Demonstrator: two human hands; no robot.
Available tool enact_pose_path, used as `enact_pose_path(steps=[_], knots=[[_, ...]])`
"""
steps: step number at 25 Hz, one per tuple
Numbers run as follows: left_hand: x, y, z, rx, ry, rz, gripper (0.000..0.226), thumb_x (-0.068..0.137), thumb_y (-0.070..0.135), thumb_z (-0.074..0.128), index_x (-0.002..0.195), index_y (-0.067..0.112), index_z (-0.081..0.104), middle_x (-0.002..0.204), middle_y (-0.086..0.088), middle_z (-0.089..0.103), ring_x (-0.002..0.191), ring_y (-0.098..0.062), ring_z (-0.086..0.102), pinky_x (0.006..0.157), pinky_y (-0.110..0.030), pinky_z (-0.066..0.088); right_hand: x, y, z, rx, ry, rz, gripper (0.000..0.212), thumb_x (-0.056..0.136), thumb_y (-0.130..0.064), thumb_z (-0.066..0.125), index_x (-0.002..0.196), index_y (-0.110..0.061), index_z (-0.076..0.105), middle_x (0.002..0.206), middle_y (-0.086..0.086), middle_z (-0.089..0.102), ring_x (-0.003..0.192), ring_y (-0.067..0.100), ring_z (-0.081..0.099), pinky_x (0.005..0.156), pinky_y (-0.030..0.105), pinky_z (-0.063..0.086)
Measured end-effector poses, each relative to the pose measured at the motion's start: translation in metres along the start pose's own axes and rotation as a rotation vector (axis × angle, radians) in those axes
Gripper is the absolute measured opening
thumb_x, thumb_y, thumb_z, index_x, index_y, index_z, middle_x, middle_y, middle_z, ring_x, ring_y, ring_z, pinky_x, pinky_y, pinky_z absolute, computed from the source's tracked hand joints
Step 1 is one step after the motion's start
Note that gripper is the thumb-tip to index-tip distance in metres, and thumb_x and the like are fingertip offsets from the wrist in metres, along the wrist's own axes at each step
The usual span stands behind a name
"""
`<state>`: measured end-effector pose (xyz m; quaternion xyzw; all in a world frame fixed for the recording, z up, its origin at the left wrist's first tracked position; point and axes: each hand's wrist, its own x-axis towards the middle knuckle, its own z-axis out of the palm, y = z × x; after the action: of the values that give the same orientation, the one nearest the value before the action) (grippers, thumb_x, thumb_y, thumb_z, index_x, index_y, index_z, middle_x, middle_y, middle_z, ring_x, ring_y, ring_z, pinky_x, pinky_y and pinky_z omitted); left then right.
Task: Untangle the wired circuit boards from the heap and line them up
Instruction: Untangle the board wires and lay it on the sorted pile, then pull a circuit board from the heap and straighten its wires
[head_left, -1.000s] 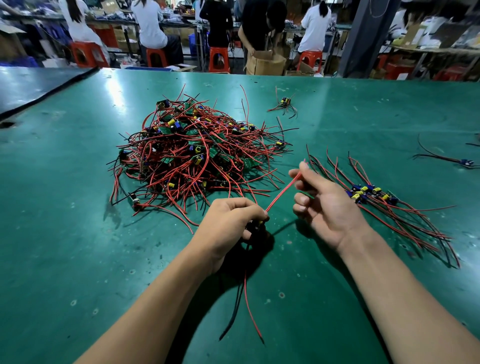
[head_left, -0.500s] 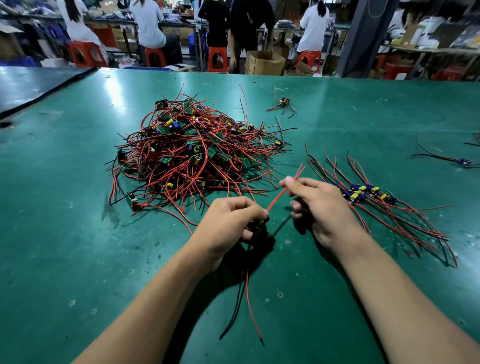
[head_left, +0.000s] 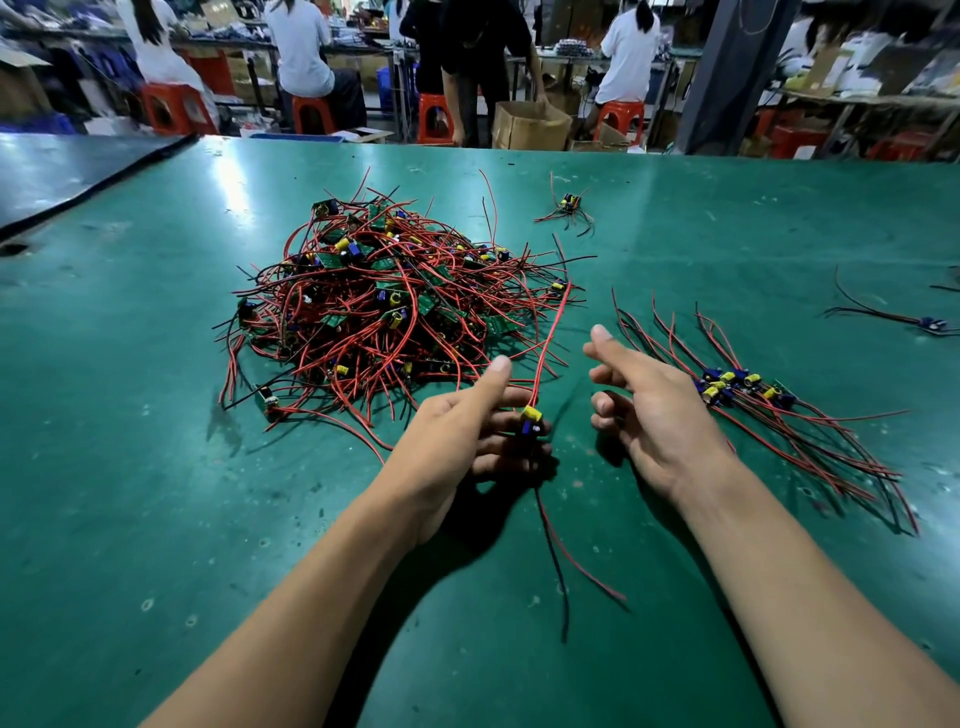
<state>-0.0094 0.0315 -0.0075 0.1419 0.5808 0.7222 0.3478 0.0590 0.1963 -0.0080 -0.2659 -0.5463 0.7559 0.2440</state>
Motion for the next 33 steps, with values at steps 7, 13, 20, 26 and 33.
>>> enact_pose_path(steps=[7, 13, 20, 26, 33], knots=[[0.002, -0.001, -0.001, -0.061, -0.010, -0.037, 0.063, 0.095, 0.062, 0.035, 0.116, 0.012, 0.068, 0.107, -0.010, 0.074, 0.086, -0.024, 0.072, 0.076, -0.036, 0.059, -0.017, 0.007, 0.016, -0.513, -0.193, -0.223, 0.049, 0.063, -0.054, 0.087, 0.086, -0.024, 0.056, 0.078, -0.006, 0.064, 0.067, 0.015, 0.063, 0.060, 0.028, 0.050], [0.003, -0.003, 0.001, -0.050, 0.005, -0.043, 0.062, 0.094, 0.063, 0.036, 0.124, 0.016, 0.062, 0.106, -0.005, 0.073, 0.088, -0.024, 0.073, 0.074, -0.039, 0.061, -0.017, 0.007, 0.016, -0.655, -0.139, -0.330, 0.022, 0.076, -0.014, 0.083, 0.080, -0.020, 0.062, 0.073, 0.000, 0.070, 0.067, 0.016, 0.065, 0.073, 0.040, 0.057], [0.004, -0.003, -0.001, 0.020, 0.000, -0.020, 0.062, 0.100, 0.055, 0.032, 0.113, 0.006, 0.066, 0.111, -0.012, 0.072, 0.091, -0.031, 0.073, 0.076, -0.041, 0.061, 0.010, -0.008, -0.031, -0.912, 0.334, -0.465, 0.013, 0.082, -0.010, 0.075, 0.088, -0.019, 0.069, 0.098, 0.009, 0.068, 0.087, 0.027, 0.065, 0.087, 0.034, 0.049], [0.005, -0.005, -0.001, -0.001, 0.014, -0.023, 0.050, 0.101, 0.047, 0.040, 0.109, 0.005, 0.065, 0.102, -0.014, 0.074, 0.081, -0.030, 0.073, 0.068, -0.036, 0.061, 0.005, 0.001, -0.018, -1.023, 0.289, -0.607, 0.013, 0.084, -0.014, 0.075, 0.096, -0.018, 0.071, 0.103, 0.005, 0.062, 0.093, 0.025, 0.061, 0.086, 0.029, 0.044], [0.003, -0.006, 0.002, -0.044, 0.064, 0.026, 0.031, 0.098, 0.014, 0.055, 0.130, 0.015, 0.053, 0.115, -0.022, 0.062, 0.074, -0.031, 0.071, 0.065, -0.035, 0.060, 0.005, 0.017, -0.006, -1.065, 0.071, -0.460, 0.008, 0.085, -0.024, 0.074, 0.093, -0.022, 0.074, 0.102, 0.003, 0.066, 0.091, 0.016, 0.061, 0.083, 0.021, 0.040]])
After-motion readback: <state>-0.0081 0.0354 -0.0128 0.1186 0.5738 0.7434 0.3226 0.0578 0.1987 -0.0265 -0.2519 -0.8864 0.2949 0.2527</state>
